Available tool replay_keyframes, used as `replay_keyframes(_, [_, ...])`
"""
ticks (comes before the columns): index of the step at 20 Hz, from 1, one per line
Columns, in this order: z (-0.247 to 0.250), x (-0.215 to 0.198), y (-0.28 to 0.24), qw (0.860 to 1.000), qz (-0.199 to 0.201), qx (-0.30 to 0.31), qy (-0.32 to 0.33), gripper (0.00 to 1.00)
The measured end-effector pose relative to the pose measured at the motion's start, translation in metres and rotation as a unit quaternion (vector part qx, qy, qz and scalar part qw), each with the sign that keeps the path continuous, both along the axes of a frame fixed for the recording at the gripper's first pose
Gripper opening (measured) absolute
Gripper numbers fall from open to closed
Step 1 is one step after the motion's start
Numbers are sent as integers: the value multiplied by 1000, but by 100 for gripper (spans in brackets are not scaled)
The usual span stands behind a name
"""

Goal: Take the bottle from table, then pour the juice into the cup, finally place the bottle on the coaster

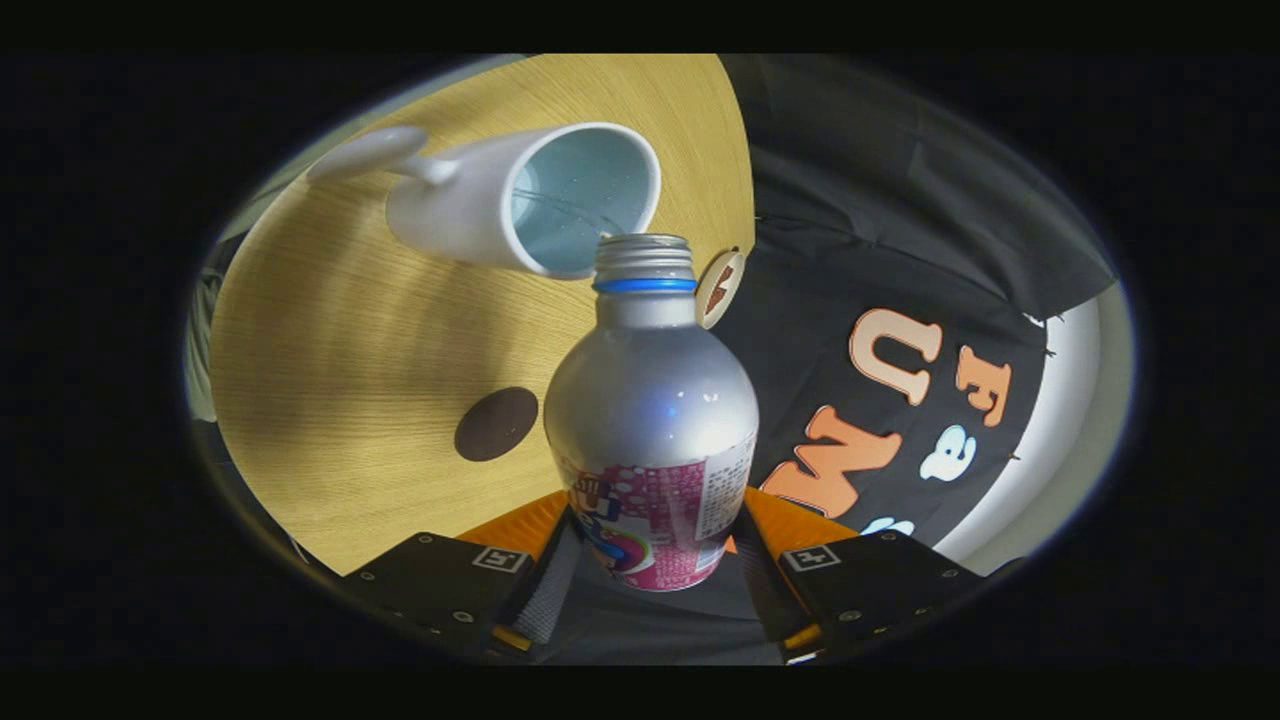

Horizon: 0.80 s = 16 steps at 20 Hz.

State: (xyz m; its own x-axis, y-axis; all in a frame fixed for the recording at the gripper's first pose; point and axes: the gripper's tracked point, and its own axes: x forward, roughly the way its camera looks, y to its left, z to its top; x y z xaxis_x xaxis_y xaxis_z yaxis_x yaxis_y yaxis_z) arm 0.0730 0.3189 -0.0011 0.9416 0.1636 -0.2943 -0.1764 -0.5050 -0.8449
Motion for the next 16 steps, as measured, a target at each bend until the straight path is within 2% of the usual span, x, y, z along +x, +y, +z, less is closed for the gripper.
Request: replay_keyframes(16, [4,0,3,999,6,-42,-4,77])
